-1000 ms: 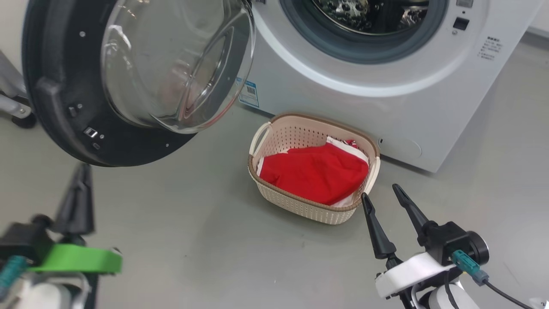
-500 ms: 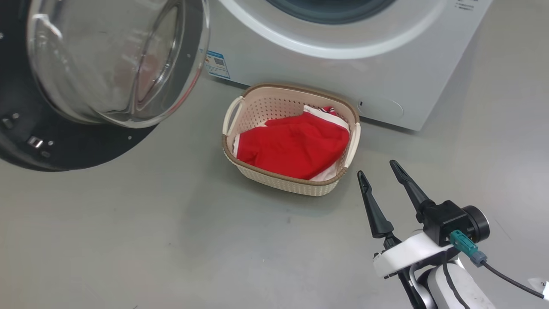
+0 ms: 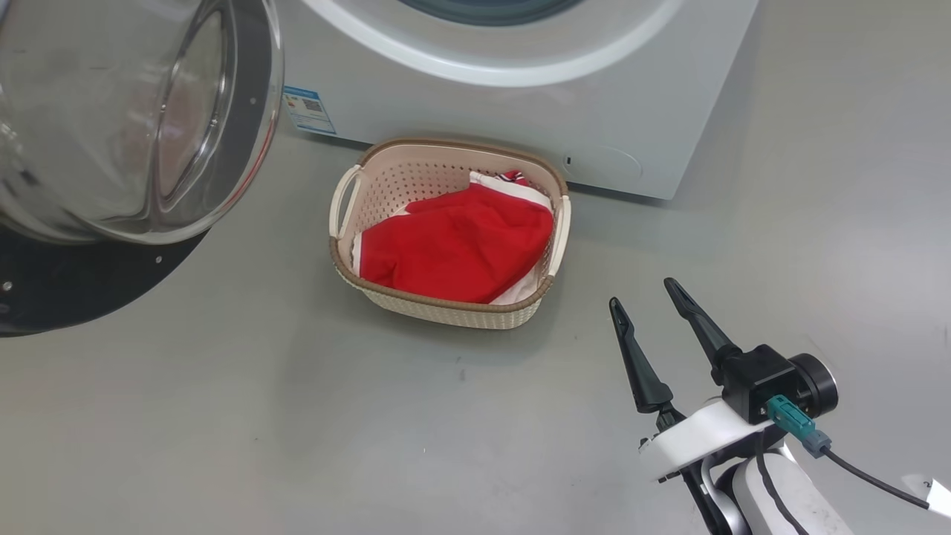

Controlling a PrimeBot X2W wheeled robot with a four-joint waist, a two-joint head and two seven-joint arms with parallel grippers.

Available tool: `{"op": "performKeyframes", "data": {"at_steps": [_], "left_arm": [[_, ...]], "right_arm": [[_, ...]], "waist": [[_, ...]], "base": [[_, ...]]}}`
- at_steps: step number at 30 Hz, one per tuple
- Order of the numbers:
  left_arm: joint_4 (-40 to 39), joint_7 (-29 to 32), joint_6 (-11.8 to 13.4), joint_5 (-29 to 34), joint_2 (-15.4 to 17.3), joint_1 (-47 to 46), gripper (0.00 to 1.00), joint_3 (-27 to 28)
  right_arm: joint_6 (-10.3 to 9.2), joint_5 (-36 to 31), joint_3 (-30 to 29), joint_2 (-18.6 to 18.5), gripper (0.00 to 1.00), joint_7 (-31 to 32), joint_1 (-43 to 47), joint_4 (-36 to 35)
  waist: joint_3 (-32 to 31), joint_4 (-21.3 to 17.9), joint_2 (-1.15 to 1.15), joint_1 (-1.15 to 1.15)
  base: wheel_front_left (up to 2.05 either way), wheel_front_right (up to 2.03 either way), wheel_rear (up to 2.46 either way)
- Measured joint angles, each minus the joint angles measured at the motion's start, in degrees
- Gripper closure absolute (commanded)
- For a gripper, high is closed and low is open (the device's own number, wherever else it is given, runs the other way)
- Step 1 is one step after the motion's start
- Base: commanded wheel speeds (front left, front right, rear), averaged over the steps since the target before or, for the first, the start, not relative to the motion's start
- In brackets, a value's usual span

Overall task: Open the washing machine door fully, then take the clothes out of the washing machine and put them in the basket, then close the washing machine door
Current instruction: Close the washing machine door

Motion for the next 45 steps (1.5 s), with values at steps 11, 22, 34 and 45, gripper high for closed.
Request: {"op": "performKeyframes", "data": {"at_steps": [11, 22, 34, 45], "left_arm": [[11.35, 7.66, 2.59, -8.56, -0.15, -5.82, 1.0, 8.45], [18.52, 15.3, 2.65, -12.06, -1.13, -10.17, 1.0, 9.33], [22.23, 22.56, 2.67, -13.07, -1.34, -12.45, 1.0, 7.45], [24.37, 28.88, 2.67, -13.67, -1.13, -12.45, 1.0, 5.82]], "right_arm": [[-0.32, 0.02, -0.27, 0.36, 0.0, -0.53, -0.06, 0.67], [-0.34, 0.03, -0.43, 0.6, 0.0, -0.85, -0.32, 0.8], [-0.42, 0.12, -0.41, 0.71, 0.0, -1.1, -0.67, 1.14], [-0.83, 0.6, -0.64, 0.9, 0.0, -1.53, -0.93, 2.46]], "waist": [[-0.94, -2.59, 0.0, 0.0], [-1.09, -3.02, 0.0, 0.0], [-1.12, -3.38, 0.0, 0.0], [-2.37, -3.68, 0.0, 0.0]], "base": [[0.0, 0.0, 0.0], [0.0, 0.0, 0.0], [0.0, 0.0, 0.0], [0.0, 0.0, 0.0]]}}
